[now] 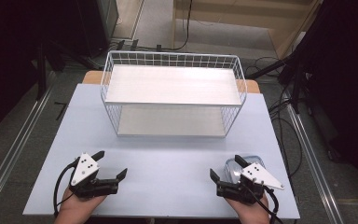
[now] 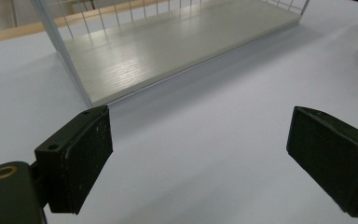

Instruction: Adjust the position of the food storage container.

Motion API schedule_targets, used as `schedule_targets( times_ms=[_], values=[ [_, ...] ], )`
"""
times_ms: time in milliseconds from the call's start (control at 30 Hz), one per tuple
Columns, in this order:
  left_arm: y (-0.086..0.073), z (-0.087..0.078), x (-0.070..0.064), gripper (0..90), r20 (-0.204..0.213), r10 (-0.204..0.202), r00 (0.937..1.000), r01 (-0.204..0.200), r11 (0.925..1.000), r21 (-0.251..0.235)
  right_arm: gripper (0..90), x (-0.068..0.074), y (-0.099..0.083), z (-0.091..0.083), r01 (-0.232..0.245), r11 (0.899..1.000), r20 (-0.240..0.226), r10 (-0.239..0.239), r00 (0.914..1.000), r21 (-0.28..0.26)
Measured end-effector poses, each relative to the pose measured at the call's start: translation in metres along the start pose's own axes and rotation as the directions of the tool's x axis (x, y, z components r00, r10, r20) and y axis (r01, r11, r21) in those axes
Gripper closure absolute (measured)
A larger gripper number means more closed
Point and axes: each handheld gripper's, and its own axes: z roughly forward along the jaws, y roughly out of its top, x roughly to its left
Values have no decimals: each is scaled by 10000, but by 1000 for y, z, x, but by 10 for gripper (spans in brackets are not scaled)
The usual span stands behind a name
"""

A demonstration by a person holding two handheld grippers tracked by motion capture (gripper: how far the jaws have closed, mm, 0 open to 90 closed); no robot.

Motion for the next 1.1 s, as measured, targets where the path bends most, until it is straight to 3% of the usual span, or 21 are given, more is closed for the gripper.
schedule_targets(
  times_ms=[400,800,900,933,967,1000,1033,1100],
  values=[
    [1,3,-9,69,193,53,9998,-52,10000,-34,47,-5,-4,-4,7,10000,-80,-8,10000,-67],
    [-1,2,-6,60,245,-52,9997,55,9999,-118,67,-11,-2,-8,-105,9999,158,107,9998,-126],
    [0,6,-6,61,286,-64,9996,68,9999,-141,171,-20,-3,-15,-291,9995,445,297,9986,-148],
    [0,7,-6,61,307,-96,9995,100,9999,-122,310,-30,-6,-22,-615,9979,645,626,9960,-188],
    [1,8,-7,61,310,-60,9995,63,9999,-93,310,-30,-6,-22,-615,9979,645,626,9960,-188],
    [2,11,-8,61,392,-75,9992,78,9999,-92,418,-40,-9,-29,-850,9963,756,857,9934,-128],
    [2,11,-8,61,392,-75,9992,78,9999,-92,418,-40,-9,-29,-850,9963,756,857,9934,-128],
    [3,14,-11,61,472,-6,9989,11,9999,-109,503,-52,-14,-35,-1015,9948,1012,1009,9897,9]
  ],
)
